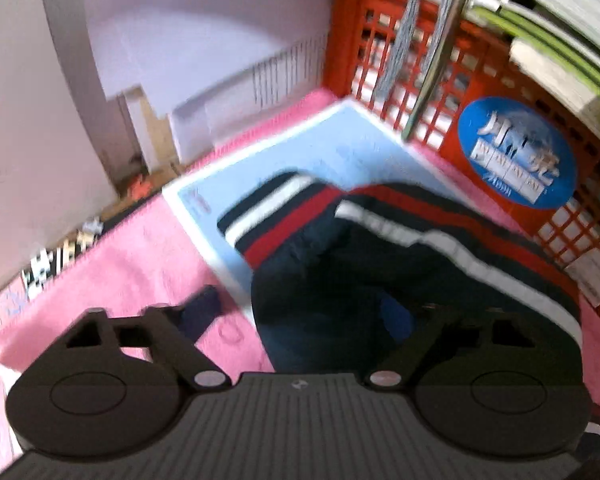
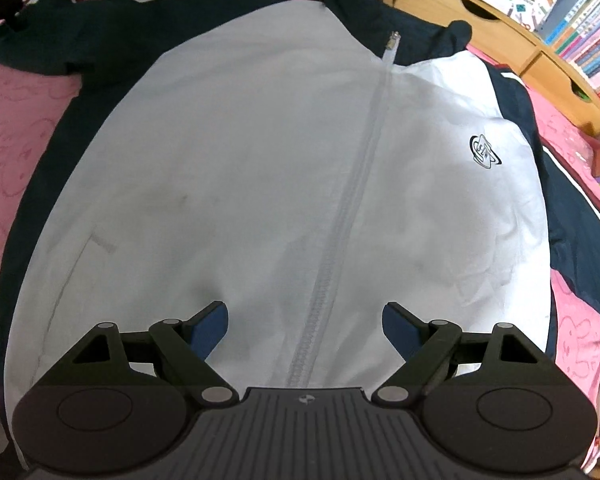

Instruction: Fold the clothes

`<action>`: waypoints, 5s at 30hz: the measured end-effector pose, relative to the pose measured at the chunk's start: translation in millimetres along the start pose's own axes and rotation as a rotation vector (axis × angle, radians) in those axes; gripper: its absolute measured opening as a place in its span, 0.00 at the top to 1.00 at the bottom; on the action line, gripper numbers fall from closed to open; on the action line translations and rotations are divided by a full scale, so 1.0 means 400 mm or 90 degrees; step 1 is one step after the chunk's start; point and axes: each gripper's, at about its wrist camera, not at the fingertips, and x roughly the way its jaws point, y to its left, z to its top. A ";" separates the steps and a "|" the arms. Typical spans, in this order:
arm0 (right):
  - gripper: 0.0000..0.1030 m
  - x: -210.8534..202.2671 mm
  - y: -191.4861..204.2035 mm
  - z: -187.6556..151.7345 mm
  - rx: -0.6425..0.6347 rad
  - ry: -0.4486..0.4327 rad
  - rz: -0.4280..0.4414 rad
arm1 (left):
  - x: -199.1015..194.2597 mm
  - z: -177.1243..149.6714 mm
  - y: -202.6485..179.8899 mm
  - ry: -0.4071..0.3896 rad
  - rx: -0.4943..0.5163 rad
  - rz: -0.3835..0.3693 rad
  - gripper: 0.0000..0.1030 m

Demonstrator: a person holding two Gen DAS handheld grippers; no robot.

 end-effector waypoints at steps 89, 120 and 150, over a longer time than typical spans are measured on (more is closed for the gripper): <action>0.51 0.153 -0.500 0.052 0.076 -0.278 0.129 | -0.508 -0.842 -0.529 0.001 0.536 -0.131 0.39; 0.45 -0.176 -0.279 -0.482 0.127 -0.095 0.041 | -0.704 -1.031 0.052 0.068 0.683 -0.260 0.33; 0.42 0.259 -0.591 0.232 0.164 -0.317 0.005 | -0.362 -0.709 -0.542 -0.125 0.455 -0.119 0.58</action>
